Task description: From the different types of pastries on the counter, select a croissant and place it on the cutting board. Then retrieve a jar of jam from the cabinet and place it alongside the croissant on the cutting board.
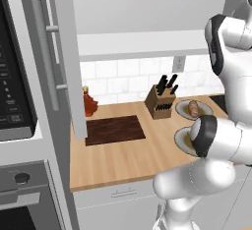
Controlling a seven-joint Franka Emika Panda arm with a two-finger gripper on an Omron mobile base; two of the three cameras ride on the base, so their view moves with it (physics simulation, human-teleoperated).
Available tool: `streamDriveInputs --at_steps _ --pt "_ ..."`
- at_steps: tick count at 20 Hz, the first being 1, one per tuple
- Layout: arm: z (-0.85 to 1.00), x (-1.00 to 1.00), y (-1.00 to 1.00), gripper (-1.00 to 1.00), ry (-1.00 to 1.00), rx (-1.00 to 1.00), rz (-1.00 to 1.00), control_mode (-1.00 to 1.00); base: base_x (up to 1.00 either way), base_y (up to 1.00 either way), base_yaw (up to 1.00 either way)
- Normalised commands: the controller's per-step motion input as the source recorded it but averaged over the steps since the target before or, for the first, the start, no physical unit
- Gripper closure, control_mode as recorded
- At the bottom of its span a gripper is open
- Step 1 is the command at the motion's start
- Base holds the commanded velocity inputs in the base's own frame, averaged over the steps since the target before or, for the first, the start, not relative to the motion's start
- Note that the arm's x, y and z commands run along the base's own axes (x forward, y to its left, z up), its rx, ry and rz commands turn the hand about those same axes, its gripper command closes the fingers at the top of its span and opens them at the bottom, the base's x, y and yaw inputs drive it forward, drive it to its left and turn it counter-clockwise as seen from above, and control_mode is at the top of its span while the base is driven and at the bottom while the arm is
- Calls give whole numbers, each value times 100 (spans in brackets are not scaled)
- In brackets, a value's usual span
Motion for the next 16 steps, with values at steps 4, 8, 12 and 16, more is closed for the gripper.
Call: streamDriveInputs --at_steps 4,8,12,16 --pt "0 56 0 -100 1 5 0 -100 0 0 0" --pt "0 43 0 -100 1 2 0 -100 0 0 0" --pt "1 25 -39 -100 0 12 2 -100 0 0 0" --pt "1 27 -51 -100 0 16 5 -100 0 0 0"
